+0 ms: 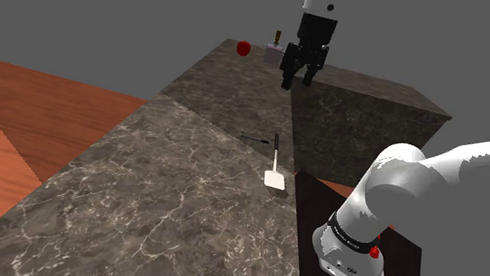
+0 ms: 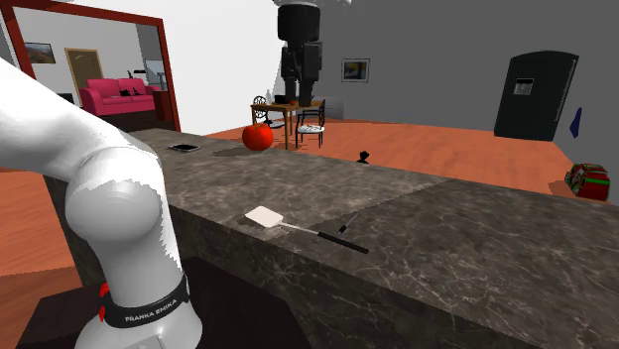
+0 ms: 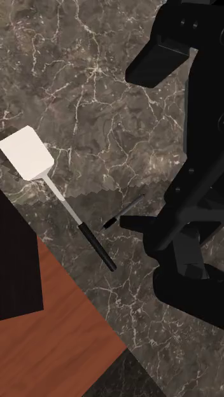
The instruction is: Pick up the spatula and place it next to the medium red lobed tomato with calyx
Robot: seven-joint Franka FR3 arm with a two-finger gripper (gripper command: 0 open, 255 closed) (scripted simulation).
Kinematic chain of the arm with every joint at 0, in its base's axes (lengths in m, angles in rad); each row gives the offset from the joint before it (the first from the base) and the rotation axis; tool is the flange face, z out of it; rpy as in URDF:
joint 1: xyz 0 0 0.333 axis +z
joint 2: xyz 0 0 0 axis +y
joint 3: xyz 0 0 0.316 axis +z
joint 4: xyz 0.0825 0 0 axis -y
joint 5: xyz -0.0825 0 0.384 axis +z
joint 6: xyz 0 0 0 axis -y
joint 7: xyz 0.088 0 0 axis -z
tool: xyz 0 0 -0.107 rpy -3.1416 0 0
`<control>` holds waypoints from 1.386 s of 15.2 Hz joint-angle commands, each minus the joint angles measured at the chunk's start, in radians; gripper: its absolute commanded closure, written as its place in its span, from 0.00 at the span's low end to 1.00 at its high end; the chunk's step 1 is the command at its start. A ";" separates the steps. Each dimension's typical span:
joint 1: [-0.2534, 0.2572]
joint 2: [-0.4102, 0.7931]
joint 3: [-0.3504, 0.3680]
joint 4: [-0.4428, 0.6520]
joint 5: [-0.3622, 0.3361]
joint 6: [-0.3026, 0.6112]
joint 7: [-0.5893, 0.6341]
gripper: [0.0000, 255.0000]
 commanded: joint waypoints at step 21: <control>-0.252 -0.023 0.239 -0.611 0.117 0.663 0.729 0.00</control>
